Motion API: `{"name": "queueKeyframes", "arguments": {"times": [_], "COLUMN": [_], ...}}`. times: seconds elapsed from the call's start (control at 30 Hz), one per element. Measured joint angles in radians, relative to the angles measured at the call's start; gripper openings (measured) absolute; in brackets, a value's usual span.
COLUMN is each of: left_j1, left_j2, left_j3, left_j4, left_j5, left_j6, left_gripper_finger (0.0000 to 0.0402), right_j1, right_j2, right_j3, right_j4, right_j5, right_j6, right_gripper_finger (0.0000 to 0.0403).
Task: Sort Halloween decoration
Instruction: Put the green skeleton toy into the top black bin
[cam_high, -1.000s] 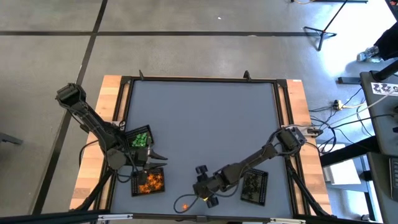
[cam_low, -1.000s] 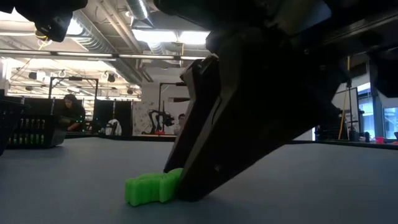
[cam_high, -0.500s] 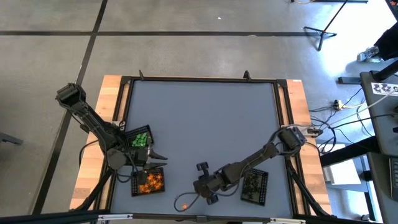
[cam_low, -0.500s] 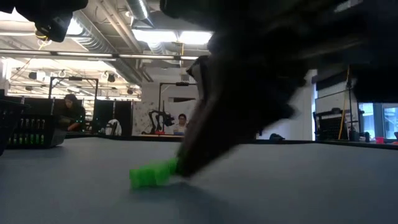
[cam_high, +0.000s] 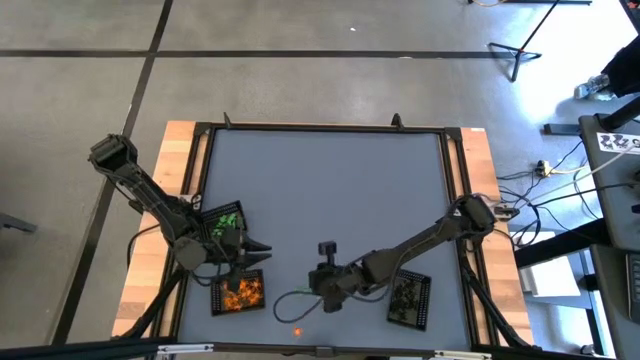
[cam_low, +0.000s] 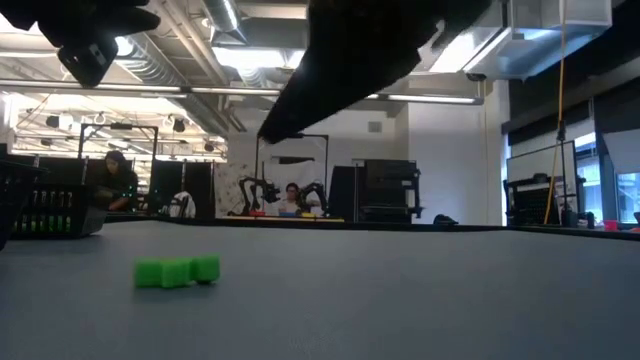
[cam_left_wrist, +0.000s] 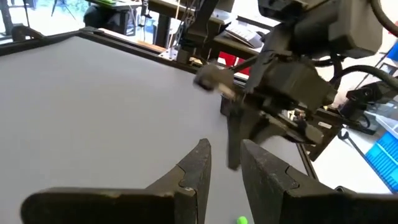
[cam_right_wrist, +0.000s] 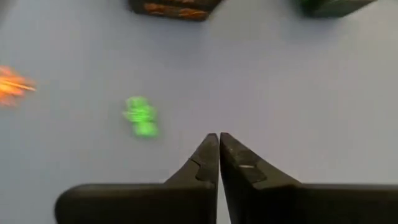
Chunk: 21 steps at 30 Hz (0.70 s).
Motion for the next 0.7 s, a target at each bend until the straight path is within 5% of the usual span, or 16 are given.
{"name": "queueKeyframes", "arguments": {"times": [0.13, 0.27, 0.5, 0.7], "left_j1": [0.007, 0.011, 0.011, 0.011], "left_j2": [0.0, 0.0, 0.0, 0.0], "left_j3": [0.0, 0.001, 0.001, 0.001], "left_j4": [-0.003, -0.019, -0.031, -0.03], "left_j5": [0.002, 0.009, 0.021, 0.021], "left_j6": [0.005, 0.004, 0.002, 0.002], "left_gripper_finger": [0.008, 0.008, 0.008, 0.008], "right_j1": [-0.027, -0.026, -0.037, -0.05], "right_j2": [0.042, 0.104, 0.174, 0.206], "right_j3": [0.0, 0.0, 0.0, 0.003], "right_j4": [0.085, 0.174, 0.243, 0.252], "right_j5": [-0.227, -0.305, -0.298, -0.292], "right_j6": [0.048, -0.002, 0.02, 0.049], "right_gripper_finger": [0.0032, 0.0075, 0.0151, 0.0143]}}
